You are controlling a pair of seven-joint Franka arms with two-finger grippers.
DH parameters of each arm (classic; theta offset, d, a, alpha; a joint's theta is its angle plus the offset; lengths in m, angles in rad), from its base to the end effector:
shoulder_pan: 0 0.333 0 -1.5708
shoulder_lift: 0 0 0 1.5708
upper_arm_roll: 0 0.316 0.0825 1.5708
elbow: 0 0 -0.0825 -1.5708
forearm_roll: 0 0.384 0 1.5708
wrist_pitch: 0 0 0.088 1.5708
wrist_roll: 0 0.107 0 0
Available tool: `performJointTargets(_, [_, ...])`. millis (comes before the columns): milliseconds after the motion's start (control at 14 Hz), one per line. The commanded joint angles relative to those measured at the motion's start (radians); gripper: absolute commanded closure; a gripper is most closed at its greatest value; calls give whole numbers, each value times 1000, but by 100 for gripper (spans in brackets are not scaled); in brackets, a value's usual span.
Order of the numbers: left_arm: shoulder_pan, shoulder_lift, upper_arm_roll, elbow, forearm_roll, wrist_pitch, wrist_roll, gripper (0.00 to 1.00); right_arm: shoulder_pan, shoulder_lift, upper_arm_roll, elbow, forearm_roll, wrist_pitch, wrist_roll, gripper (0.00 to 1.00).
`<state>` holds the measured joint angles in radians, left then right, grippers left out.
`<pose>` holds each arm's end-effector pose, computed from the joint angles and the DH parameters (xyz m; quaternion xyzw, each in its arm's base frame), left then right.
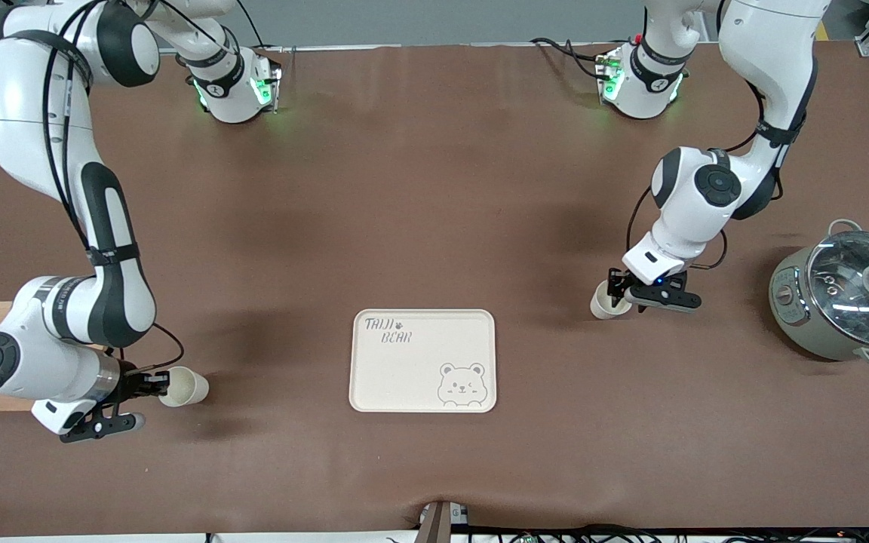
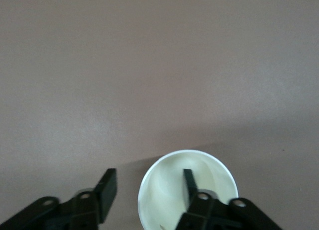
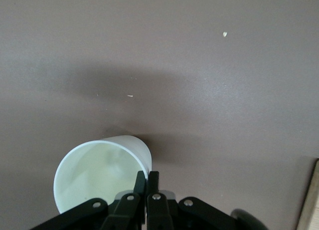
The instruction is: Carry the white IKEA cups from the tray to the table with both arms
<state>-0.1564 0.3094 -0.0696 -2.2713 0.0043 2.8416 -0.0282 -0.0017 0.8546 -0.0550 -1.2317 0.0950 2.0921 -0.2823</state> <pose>0.5473 -0.1260 0.2473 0.9867 -0.0968 0.1282 0.0258 0.7556 -0.0272 0.2549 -0.9949 -0.0986 -0.0070 0.0197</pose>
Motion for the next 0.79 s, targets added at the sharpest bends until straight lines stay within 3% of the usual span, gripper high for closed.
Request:
performJointTargets(0, [11,-67,-7,89,3,-231,11,0,-12,-2,15,-8,5,9,-14,74])
performJointTargets(214, [9,-79,-4,284,3,-531,4,0,-11,-3,15,-6,5,8,-12,30])
performJointTargets(286, [9,-79,-3,349,3,-607,2,0,-11,-5,15,-6,5,6,-11,11])
performJointTargets(357, [11,-78,1,404,2,-666,-1,0,-9,-8,15,-6,5,6,-11,0])
performJointTargets(571, [11,-64,5,559,3,-798,-21,0,3,-31,14,-3,0,2,-8,0])
performJointTargets(714, [11,-64,16,613,5,-840,-97,0,3,-57,12,-2,-3,-3,-6,0])
